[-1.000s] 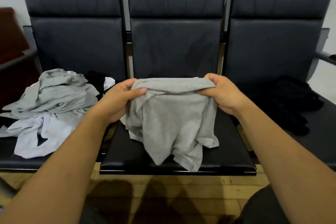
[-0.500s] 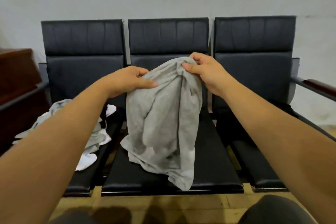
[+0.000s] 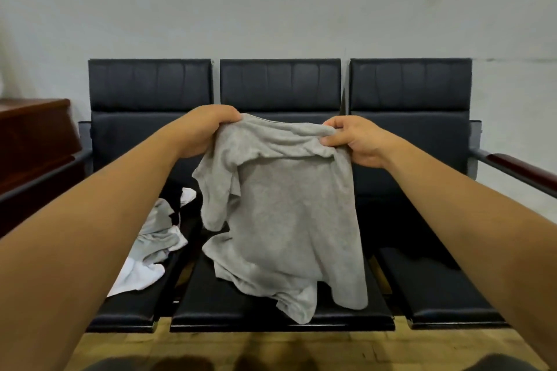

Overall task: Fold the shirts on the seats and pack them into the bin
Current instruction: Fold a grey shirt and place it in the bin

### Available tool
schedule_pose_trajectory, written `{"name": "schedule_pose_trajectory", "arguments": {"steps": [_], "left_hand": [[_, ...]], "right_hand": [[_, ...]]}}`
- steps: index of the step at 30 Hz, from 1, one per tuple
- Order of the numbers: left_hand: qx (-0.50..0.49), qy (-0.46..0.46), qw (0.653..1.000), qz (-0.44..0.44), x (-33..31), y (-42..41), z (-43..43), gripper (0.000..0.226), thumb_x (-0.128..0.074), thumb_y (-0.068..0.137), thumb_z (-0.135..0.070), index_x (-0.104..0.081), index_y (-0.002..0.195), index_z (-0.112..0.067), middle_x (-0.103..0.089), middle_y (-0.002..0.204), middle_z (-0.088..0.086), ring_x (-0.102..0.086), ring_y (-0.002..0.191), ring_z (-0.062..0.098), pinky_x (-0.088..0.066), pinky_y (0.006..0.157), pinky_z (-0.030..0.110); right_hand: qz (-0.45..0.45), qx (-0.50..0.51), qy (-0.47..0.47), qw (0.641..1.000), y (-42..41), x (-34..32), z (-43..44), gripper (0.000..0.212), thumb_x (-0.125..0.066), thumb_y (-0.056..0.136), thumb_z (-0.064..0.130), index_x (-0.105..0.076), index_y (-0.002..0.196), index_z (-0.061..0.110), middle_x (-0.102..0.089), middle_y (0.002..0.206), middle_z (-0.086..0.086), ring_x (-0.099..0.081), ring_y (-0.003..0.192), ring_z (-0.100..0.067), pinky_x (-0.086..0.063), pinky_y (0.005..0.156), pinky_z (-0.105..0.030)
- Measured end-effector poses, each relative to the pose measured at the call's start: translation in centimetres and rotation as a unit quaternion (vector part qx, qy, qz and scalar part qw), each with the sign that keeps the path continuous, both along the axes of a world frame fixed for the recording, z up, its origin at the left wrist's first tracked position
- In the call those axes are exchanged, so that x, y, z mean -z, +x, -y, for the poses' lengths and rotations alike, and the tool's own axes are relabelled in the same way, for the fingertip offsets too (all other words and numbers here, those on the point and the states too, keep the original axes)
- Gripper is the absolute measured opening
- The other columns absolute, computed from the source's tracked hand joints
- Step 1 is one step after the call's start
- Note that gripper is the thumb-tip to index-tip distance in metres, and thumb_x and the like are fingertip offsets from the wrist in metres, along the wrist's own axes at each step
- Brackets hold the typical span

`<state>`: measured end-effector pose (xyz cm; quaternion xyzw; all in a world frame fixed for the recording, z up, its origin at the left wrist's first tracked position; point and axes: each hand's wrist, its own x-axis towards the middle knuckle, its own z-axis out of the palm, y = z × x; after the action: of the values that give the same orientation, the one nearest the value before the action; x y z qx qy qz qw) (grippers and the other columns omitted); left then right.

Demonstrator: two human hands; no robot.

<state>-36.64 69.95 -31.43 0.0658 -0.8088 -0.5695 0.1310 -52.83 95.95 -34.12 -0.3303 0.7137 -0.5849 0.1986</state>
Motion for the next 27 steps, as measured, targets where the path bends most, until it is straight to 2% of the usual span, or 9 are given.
{"name": "schedule_pose_trajectory", "arguments": {"steps": [4,7,12,14,17,19,21,24,27], "left_hand": [[-0.041,-0.296,0.954,-0.001,-0.7,0.0,0.2,0.023,-0.050,0.104,-0.036,-0.066,0.092,-0.024,-0.068,0.095,-0.002,-0.060,0.087,0.015,-0.046,0.079,0.031],[-0.078,-0.370,0.925,-0.042,-0.4,-0.1,0.7,0.022,-0.051,0.104,-0.032,-0.069,0.093,-0.026,-0.069,0.091,-0.008,-0.060,0.084,0.006,-0.043,0.072,0.024],[-0.168,-0.238,0.949,-0.119,0.1,-0.5,0.8,0.031,-0.041,0.107,-0.036,-0.057,0.084,-0.023,-0.056,0.083,-0.008,-0.048,0.075,0.008,-0.037,0.066,0.027],[-0.115,-0.253,0.958,-0.070,0.2,-0.1,0.9,0.035,-0.049,0.103,-0.047,-0.062,0.093,-0.016,-0.063,0.089,-0.006,-0.056,0.080,0.012,-0.044,0.071,0.028],[-0.037,-0.328,0.942,0.060,0.9,0.8,1.8,0.035,-0.070,0.085,-0.057,-0.071,0.096,-0.024,-0.073,0.091,-0.009,-0.069,0.084,0.010,-0.051,0.074,0.029],[-0.003,-0.326,0.935,0.141,1.8,1.4,3.0,0.032,-0.076,0.081,-0.053,-0.075,0.099,-0.026,-0.077,0.093,-0.009,-0.073,0.086,0.010,-0.053,0.078,0.029],[0.019,-0.241,0.955,0.173,3.0,1.9,4.3,0.033,-0.078,0.083,-0.041,-0.076,0.106,-0.018,-0.078,0.100,-0.002,-0.075,0.093,0.017,-0.057,0.086,0.036],[0.016,-0.111,0.983,0.145,4.2,2.6,6.0,0.045,-0.081,0.079,-0.039,-0.071,0.112,-0.010,-0.075,0.108,0.009,-0.073,0.097,0.025,-0.057,0.082,0.039],[0.013,0.000,0.998,0.055,4.2,2.3,6.4,0.047,-0.088,0.068,-0.050,-0.069,0.099,-0.021,-0.070,0.105,0.005,-0.071,0.093,0.019,-0.056,0.082,0.038]], "right_hand": [[-0.004,-0.074,0.092,0.993,0.2,-0.3,0.2,0.031,-0.073,0.087,0.004,-0.068,0.118,0.000,-0.072,0.118,-0.016,-0.069,0.110,-0.030,-0.055,0.097,-0.042],[-0.006,-0.054,0.059,0.997,0.5,-0.4,0.7,0.026,-0.075,0.087,0.010,-0.072,0.111,0.002,-0.075,0.113,-0.013,-0.071,0.106,-0.027,-0.057,0.090,-0.037],[0.041,-0.018,-0.079,0.996,0.5,-0.7,1.8,0.028,-0.073,0.088,0.005,-0.068,0.115,-0.002,-0.074,0.110,-0.012,-0.072,0.103,-0.024,-0.058,0.089,-0.034],[0.070,-0.002,-0.121,0.990,0.3,-1.0,1.9,0.030,-0.073,0.087,0.003,-0.066,0.116,-0.002,-0.074,0.107,-0.012,-0.072,0.101,-0.024,-0.059,0.086,-0.035],[0.074,0.056,-0.158,0.983,-0.3,-1.3,1.5,0.030,-0.073,0.087,0.001,-0.067,0.117,-0.001,-0.074,0.106,-0.014,-0.073,0.099,-0.028,-0.060,0.083,-0.039],[0.064,0.109,-0.157,0.980,-0.9,-1.1,1.0,0.031,-0.071,0.089,0.001,-0.067,0.119,-0.001,-0.074,0.107,-0.015,-0.073,0.098,-0.029,-0.061,0.081,-0.039],[0.072,0.131,-0.146,0.978,-1.7,-0.6,0.4,0.034,-0.072,0.086,-0.002,-0.066,0.120,-0.003,-0.073,0.107,-0.017,-0.073,0.098,-0.031,-0.061,0.077,-0.038],[0.074,0.132,-0.099,0.983,-2.5,0.3,-0.7,0.039,-0.078,0.079,-0.003,-0.068,0.117,-0.004,-0.075,0.108,-0.016,-0.074,0.098,-0.030,-0.060,0.074,-0.035],[0.063,0.088,0.002,0.994,-2.5,0.7,-1.2,0.037,-0.081,0.078,0.002,-0.071,0.114,0.001,-0.076,0.108,-0.013,-0.073,0.101,-0.028,-0.059,0.084,-0.037]]}}
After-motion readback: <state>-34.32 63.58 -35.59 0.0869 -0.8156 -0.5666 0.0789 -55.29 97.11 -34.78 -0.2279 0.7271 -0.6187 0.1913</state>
